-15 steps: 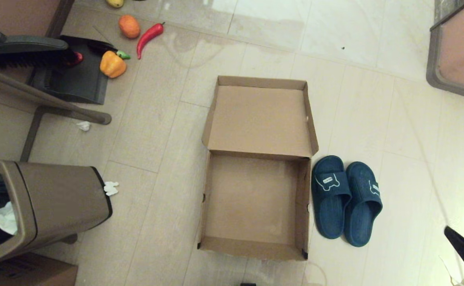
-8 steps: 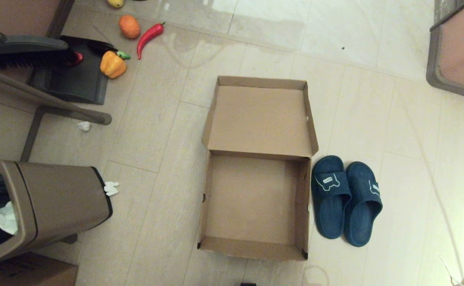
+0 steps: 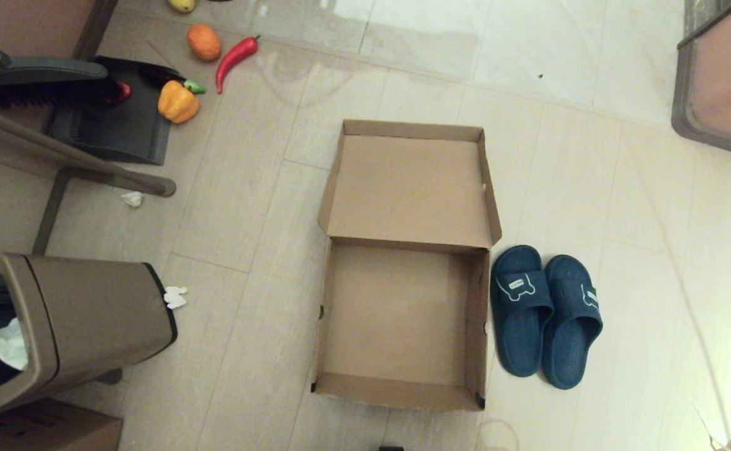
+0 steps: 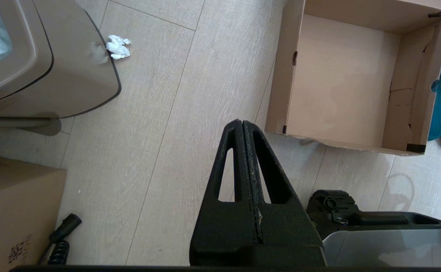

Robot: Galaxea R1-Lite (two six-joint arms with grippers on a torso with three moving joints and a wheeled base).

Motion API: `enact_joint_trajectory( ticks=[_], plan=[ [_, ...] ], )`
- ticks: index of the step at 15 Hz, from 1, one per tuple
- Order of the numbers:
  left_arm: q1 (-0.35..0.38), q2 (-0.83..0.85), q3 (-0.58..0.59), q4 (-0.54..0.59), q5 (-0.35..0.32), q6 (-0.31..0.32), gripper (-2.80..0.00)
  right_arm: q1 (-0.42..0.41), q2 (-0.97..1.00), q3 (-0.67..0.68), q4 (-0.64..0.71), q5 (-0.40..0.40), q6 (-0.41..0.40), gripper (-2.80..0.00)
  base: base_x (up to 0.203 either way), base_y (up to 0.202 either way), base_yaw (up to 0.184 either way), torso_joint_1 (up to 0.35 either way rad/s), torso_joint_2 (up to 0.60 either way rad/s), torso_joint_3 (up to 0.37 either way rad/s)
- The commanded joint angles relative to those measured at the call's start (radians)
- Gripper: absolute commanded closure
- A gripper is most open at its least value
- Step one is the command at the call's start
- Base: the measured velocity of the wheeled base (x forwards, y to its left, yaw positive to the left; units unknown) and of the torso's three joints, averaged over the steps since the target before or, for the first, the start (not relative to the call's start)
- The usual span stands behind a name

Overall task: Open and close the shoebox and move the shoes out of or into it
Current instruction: Put the shoes out of the shoe box

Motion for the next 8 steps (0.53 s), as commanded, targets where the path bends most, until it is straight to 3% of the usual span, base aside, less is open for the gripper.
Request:
enact_joint_trajectory(
  ticks=[1, 6, 8],
  plan=[
    [0.0, 0.0, 0.015, 0.0, 0.0, -0.001, 0.0, -0.041, 0.009, -0.006, 0.051, 0.001, -0.007, -2.8, 0.0, 0.0, 0.0, 0.0, 0.0, 0.0],
    [-0.001, 0.0, 0.013, 0.008, 0.001, -0.006, 0.0, -0.129, -0.104, -0.015, 0.072, 0.006, -0.037, -2.8, 0.0, 0.0, 0.0, 0.0, 0.0, 0.0],
    [-0.002, 0.0, 0.014, 0.007, 0.001, -0.008, 0.0, -0.151, -0.165, -0.016, 0.074, 0.013, -0.091, -2.8, 0.0, 0.0, 0.0, 0.0, 0.0, 0.0]
  ],
)
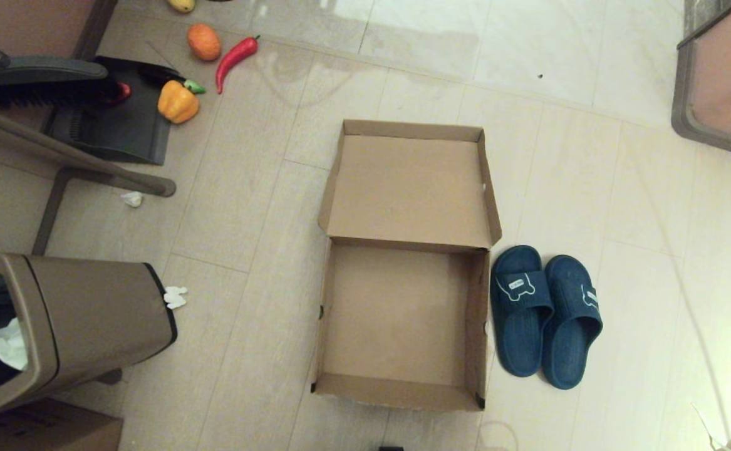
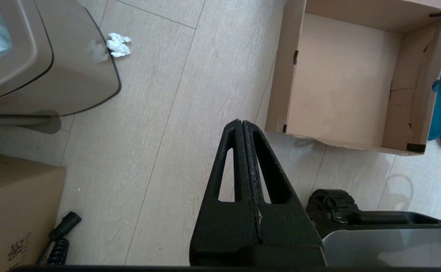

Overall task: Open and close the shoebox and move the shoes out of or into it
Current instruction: Put the shoes out of the shoe box

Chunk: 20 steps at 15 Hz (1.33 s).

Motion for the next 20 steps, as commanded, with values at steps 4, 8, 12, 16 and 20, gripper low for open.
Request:
enact_joint_trajectory(
  ticks=[4, 8, 12, 16, 20],
  plan=[
    [0.0, -0.001, 0.015, -0.003, 0.0, -0.003, 0.0, -0.008, -0.149, 0.007, -0.023, 0.002, 0.068, -2.8, 0.0, 0.0, 0.0, 0.0, 0.0, 0.0],
    [0.0, -0.001, 0.015, -0.001, -0.002, 0.003, 0.0, -0.008, -0.148, 0.008, -0.026, -0.003, 0.073, -2.8, 0.0, 0.0, 0.0, 0.0, 0.0, 0.0],
    [0.0, -0.001, 0.015, -0.003, -0.003, 0.001, 0.0, -0.009, -0.124, -0.026, 0.002, -0.011, 0.022, -2.8, 0.0, 0.0, 0.0, 0.0, 0.0, 0.0],
    [0.0, -0.001, 0.015, -0.004, -0.002, -0.003, 0.0, -0.01, 0.202, -0.133, 0.037, -0.046, 0.022, -2.8, 0.0, 0.0, 0.0, 0.0, 0.0, 0.0],
    [0.0, -0.001, 0.014, 0.003, -0.011, -0.005, 0.0, -0.009, 0.733, -0.207, -0.067, -0.013, 0.112, -2.8, 0.0, 0.0, 0.0, 0.0, 0.0, 0.0]
  ],
)
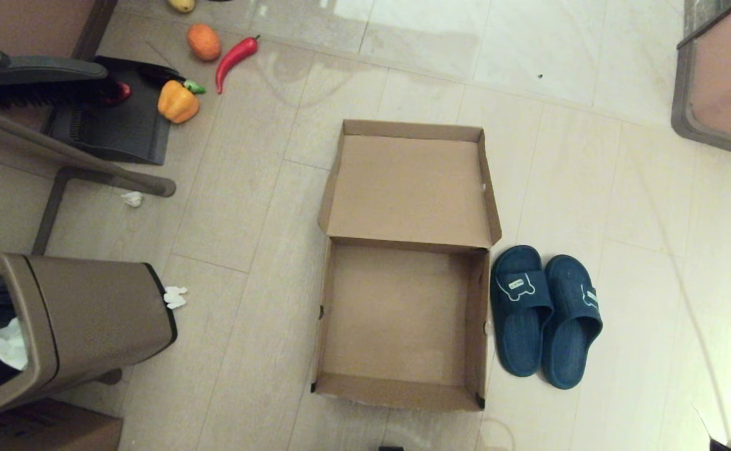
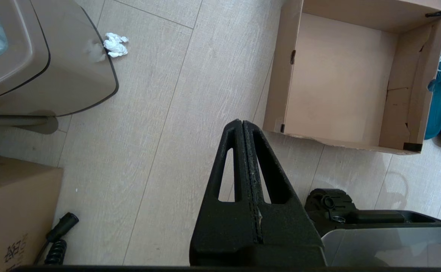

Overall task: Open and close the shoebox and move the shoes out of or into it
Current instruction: Put the shoes out of the shoe box

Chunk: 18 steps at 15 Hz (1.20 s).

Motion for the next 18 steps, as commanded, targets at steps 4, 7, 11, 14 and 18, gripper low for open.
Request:
enact_joint_trajectory(
  ticks=[4, 7, 11, 14, 18],
  plan=[
    [0.0, 0.0, 0.014, 0.0, 0.005, -0.013, 0.0, 0.0, 0.762, -0.083, -0.269, 0.043, 0.127, -2.8, 0.0, 0.0, 0.0, 0.0, 0.0, 0.0],
    [0.0, -0.002, 0.014, -0.004, 0.012, -0.037, 0.0, 0.001, 1.123, -0.11, -0.609, 0.054, 0.163, -2.8, 0.0, 0.0, 0.0, 0.0, 0.0, 0.0],
    [0.0, -0.002, 0.014, -0.006, 0.012, -0.043, 0.0, -0.001, 1.48, -0.136, -1.103, 0.061, 0.135, -2.8, 0.0, 0.0, 0.0, 0.0, 0.0, 0.0],
    [0.0, 0.0, 0.012, -0.002, 0.012, -0.043, 0.0, -0.005, 1.652, -0.161, -1.39, 0.062, 0.037, -2.8, 0.0, 0.0, 0.0, 0.0, 0.0, 0.0],
    [0.0, -0.002, 0.012, 0.0, 0.011, -0.043, 0.0, -0.021, 1.718, -0.276, -1.51, 0.061, -0.061, -2.8, 0.0, 0.0, 0.0, 0.0, 0.0, 0.0]
  ],
)
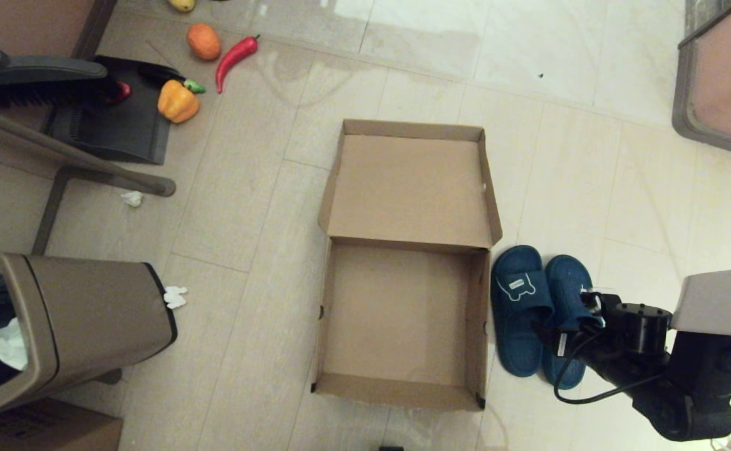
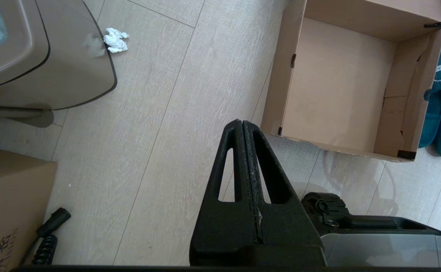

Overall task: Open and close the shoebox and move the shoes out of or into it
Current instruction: Put the shoes out of the shoe box

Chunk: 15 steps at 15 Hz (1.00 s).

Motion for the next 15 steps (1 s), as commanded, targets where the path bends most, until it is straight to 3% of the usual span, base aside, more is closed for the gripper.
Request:
enact_joint_trajectory(
  ticks=[1, 8, 9, 15],
  plan=[
    [0.0, 0.0, 0.012, 0.001, -0.001, -0.001, 0.0, -0.011, 0.052, -0.039, -0.012, 0.0, -0.009, -2.8, 0.0, 0.0, 0.0, 0.0, 0.0, 0.0],
    [0.0, -0.001, 0.014, -0.006, -0.001, -0.001, 0.0, -0.058, 0.121, -0.145, -0.013, -0.016, -0.011, -2.8, 0.0, 0.0, 0.0, 0.0, 0.0, 0.0],
    [0.0, 0.0, 0.014, -0.007, -0.001, -0.001, 0.0, -0.058, 0.121, -0.155, -0.013, -0.016, -0.011, 0.0, 0.0, 0.0, 0.0, 0.0, 0.0, 0.0],
    [0.0, -0.002, 0.015, -0.008, 0.001, 0.0, 0.0, -0.055, 0.148, -0.18, -0.013, -0.023, -0.01, 0.0, 0.0, 0.0, 0.0, 0.0, 0.0, 0.0]
  ],
)
